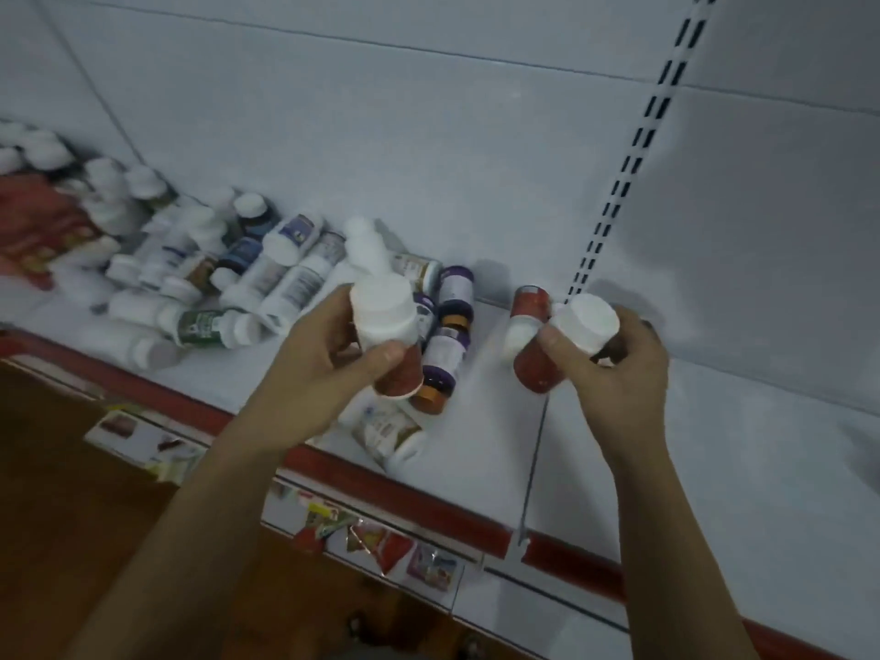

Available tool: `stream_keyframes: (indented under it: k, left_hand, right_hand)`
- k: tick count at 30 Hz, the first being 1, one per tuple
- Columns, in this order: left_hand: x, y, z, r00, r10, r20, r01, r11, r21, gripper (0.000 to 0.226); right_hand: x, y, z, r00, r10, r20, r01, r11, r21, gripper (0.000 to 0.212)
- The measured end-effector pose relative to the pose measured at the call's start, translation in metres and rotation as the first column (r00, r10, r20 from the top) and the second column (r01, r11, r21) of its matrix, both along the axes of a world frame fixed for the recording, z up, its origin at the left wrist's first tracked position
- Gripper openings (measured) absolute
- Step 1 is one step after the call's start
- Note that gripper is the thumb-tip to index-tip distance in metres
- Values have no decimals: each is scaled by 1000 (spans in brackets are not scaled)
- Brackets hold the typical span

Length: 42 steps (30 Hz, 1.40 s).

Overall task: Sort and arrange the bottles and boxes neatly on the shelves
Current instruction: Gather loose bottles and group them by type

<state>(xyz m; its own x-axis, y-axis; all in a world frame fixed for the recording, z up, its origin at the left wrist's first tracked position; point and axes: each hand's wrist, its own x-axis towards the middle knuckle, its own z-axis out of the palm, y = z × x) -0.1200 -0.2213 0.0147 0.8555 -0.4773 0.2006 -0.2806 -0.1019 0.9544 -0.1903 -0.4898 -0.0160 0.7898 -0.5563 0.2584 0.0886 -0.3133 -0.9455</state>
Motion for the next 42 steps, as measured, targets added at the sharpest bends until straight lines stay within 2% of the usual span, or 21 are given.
stream_keyframes:
  k: [2, 5, 8, 10, 12, 17, 22, 27, 29, 36, 39, 42]
  left_hand:
    - [1, 29, 0, 967, 185, -173, -220, 952, -214, 40]
    - [5, 87, 1, 824, 287, -488, -512, 746, -426, 35]
    - [5, 154, 4, 698, 318, -642, -687, 549, -475, 25]
    - [4, 201, 7, 600, 372, -709, -790, 416, -451, 39]
    - [3, 248, 11, 544, 411, -732, -837, 329, -437, 56]
    - [6, 369, 10, 475, 465, -747, -879, 211, -428, 49]
    - [3, 469, 10, 474, 490, -731, -868, 119, -482, 31]
    - [4, 551, 6, 415, 508, -755, -876, 0, -482, 44]
    - [9, 576, 0, 388, 502, -773, -879, -50, -474, 48]
    - [57, 655, -24, 331, 547, -769, -903, -53, -427, 53]
    - [93, 696, -21, 325, 594, -736, -895, -58, -442, 47]
    - [128, 739, -8, 303, 627, -718, -903, -52, -427, 52]
  right_hand:
    - [24, 27, 7, 999, 9, 43, -10, 999, 35, 33]
    - [58, 71, 19, 997, 61, 47, -60, 998, -19, 41]
    - [88, 124, 29, 991, 128, 46, -123, 987, -99, 56]
    - [104, 167, 33, 986, 153, 72, -144, 984, -108, 56]
    - [118, 213, 35, 980, 169, 107, -158, 982, -105, 55]
    - [154, 328, 38, 959, 246, 138, -225, 963, -148, 53]
    - [191, 446, 34, 901, 415, 126, -402, 908, -115, 57]
    - [223, 560, 32, 813, 574, 100, -564, 818, -112, 38]
    - [238, 598, 24, 760, 646, 68, -637, 762, -120, 41]
    - [297, 719, 11, 607, 794, 18, -780, 600, -179, 37]
    - [335, 764, 12, 578, 815, 23, -801, 573, -173, 42]
    - [377, 807, 20, 559, 829, 4, -814, 549, -187, 46]
